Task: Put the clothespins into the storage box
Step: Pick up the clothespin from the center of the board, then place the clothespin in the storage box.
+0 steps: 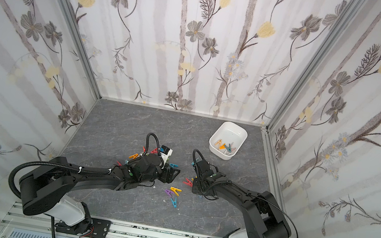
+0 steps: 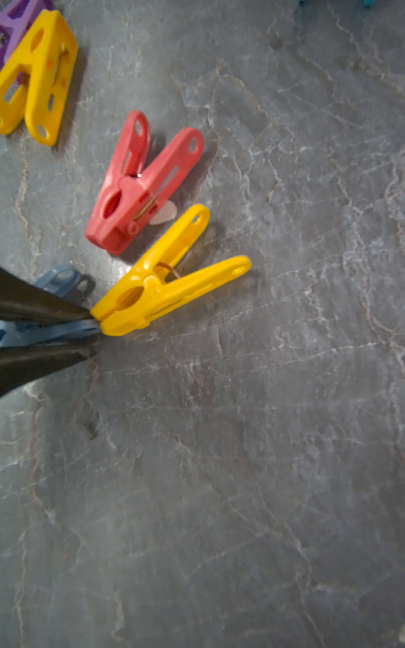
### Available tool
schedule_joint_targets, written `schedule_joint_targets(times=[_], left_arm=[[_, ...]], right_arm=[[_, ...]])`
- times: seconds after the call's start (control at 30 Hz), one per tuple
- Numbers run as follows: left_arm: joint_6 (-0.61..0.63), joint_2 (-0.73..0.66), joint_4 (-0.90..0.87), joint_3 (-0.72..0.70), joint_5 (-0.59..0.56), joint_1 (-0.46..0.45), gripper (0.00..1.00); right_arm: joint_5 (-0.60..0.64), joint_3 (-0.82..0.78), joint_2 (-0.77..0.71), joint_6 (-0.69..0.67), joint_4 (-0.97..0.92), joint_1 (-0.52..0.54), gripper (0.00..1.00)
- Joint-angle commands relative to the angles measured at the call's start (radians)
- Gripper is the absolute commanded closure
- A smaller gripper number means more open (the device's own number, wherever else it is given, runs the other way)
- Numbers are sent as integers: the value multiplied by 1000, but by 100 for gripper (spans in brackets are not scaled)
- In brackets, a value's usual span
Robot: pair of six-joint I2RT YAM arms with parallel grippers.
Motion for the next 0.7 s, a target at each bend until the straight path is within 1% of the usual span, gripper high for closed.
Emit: schedule_joint_targets(times=[0.0,0.1,0.2,0.33,0.5,0.67], left_arm=[[9,2,32,13,-3,1,23],[20,-4,27,19,-15,0,23],[38,-20,21,24,-39,4,23],[53,-40,30,29,-62,22,23],[82,-45,93,39,-108,41,22],[143,48,207,119,-123,43,22]], right_arm=[[0,-2,10,10,0,3,88],[7,12,-21,12,-25,4,89],[12,37,-84,13,-65,4,90],[20,146,-107,-4,-105,-16,91],[7,255,-92,-26,-52,-116,91],[15,360,-53,-20,85,-244,92]])
